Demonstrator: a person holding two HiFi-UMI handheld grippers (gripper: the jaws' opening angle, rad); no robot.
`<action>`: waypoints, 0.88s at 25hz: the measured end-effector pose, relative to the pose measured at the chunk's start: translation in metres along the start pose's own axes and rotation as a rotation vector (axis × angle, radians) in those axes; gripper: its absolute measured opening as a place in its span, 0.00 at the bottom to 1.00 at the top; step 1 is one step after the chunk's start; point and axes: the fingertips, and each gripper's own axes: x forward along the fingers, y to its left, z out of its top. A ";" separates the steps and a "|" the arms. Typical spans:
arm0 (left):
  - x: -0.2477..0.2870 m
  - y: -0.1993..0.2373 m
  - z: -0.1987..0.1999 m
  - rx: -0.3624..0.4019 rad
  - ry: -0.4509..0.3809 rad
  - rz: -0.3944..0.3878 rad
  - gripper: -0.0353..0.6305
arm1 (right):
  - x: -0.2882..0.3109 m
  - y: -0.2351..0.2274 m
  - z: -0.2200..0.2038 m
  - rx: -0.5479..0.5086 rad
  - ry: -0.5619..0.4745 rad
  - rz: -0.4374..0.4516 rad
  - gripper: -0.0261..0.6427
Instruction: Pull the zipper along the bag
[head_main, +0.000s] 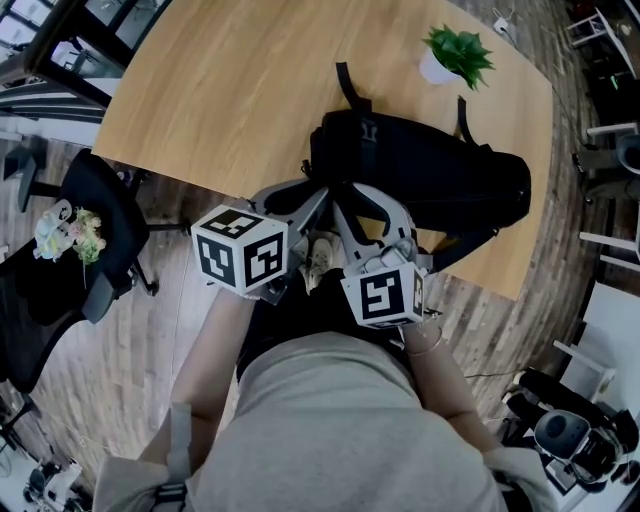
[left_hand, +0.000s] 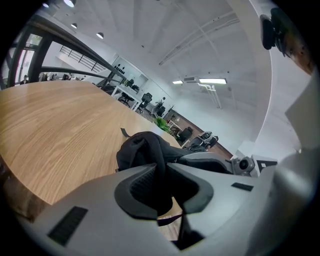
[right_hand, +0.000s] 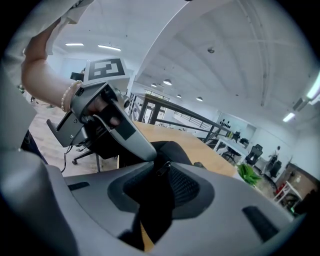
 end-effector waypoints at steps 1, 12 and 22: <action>0.000 0.001 0.000 -0.006 -0.001 -0.003 0.16 | 0.002 0.000 -0.001 0.005 0.005 0.001 0.19; 0.001 0.009 0.000 -0.024 0.011 -0.020 0.15 | 0.021 -0.004 -0.005 0.215 -0.021 0.008 0.20; 0.000 0.007 -0.008 -0.012 0.035 -0.051 0.14 | 0.026 -0.002 -0.027 0.602 -0.016 0.087 0.19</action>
